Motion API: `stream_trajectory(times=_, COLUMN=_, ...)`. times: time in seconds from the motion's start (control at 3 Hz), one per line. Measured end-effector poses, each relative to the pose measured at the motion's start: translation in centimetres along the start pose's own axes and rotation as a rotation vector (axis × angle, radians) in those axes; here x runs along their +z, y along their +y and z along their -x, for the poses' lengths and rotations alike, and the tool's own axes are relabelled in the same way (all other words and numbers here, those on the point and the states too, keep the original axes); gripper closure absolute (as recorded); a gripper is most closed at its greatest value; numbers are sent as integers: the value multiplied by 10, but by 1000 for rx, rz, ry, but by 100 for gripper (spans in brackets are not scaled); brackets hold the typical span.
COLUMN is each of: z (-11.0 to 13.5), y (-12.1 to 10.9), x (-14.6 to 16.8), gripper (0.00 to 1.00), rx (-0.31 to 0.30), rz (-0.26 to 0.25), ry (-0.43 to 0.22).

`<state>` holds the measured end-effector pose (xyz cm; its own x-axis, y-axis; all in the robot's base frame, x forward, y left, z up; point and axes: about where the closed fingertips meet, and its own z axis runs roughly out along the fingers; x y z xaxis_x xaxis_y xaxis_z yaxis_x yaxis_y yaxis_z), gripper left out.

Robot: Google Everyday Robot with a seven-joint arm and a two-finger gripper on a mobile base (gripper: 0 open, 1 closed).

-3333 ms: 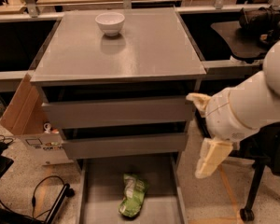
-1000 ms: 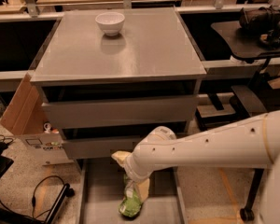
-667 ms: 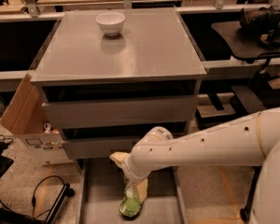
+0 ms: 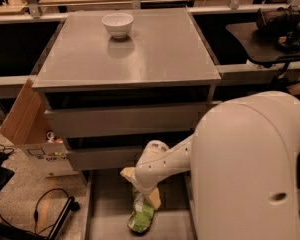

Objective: Pick green rice chip bag from bottom drawer and place on counter

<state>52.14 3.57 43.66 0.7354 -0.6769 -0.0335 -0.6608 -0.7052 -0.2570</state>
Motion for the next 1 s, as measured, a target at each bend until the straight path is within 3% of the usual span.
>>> stream_trajectory(times=0.33, z=-29, y=16, x=46, gripper=0, rx=-24, rz=20, ry=-4)
stream_trajectory(times=0.67, z=-42, y=29, x=89, gripper=0, rx=-30, rz=20, ry=-52)
stream_trajectory(times=1.0, z=-42, y=35, x=131, gripper=0, rx=10, rz=51, ry=-137)
